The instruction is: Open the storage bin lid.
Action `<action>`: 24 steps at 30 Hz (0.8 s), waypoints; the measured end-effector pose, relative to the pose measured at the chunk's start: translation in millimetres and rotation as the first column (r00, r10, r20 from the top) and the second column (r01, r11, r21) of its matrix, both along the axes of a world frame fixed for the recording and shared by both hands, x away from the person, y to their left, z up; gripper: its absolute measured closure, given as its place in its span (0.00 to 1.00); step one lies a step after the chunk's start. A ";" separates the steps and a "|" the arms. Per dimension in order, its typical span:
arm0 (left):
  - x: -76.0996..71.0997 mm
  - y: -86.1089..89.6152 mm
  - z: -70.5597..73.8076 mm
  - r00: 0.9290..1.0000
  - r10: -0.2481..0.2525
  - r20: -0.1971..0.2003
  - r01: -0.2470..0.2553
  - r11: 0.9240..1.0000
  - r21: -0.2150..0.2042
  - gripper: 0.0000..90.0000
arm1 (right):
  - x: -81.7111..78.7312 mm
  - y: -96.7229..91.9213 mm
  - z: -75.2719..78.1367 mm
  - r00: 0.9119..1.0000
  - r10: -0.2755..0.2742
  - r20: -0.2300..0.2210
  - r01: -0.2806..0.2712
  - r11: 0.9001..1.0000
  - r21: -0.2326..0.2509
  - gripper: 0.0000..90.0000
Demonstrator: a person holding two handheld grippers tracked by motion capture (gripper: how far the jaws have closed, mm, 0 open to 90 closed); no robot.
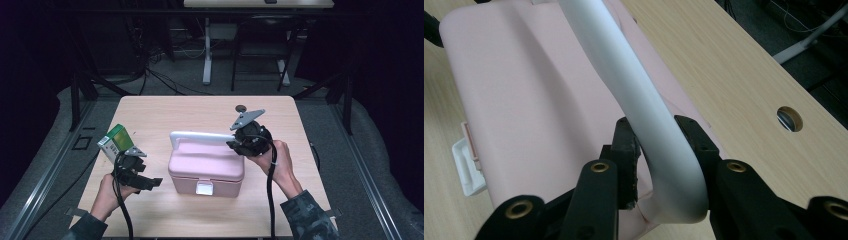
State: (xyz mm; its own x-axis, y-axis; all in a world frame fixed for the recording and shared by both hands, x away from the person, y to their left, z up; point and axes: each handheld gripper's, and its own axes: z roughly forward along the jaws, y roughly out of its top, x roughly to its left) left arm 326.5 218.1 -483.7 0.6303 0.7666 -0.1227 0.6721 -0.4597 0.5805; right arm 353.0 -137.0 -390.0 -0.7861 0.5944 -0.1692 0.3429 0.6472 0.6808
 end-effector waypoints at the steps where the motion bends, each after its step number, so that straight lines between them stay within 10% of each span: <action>1: 0.0 0.1 1.3 1.000 0.001 0.000 -0.001 1.000 -0.010 0.18 | -0.3 0.1 0.6 1.000 -0.002 0.000 0.002 1.000 -0.002 0.80; 24: 1.3 -12.7 23.2 0.996 0.032 0.080 -0.024 0.994 -0.111 0.15 | 9.2 -1.0 13.7 1.000 -0.019 0.019 0.019 1.000 -0.001 0.79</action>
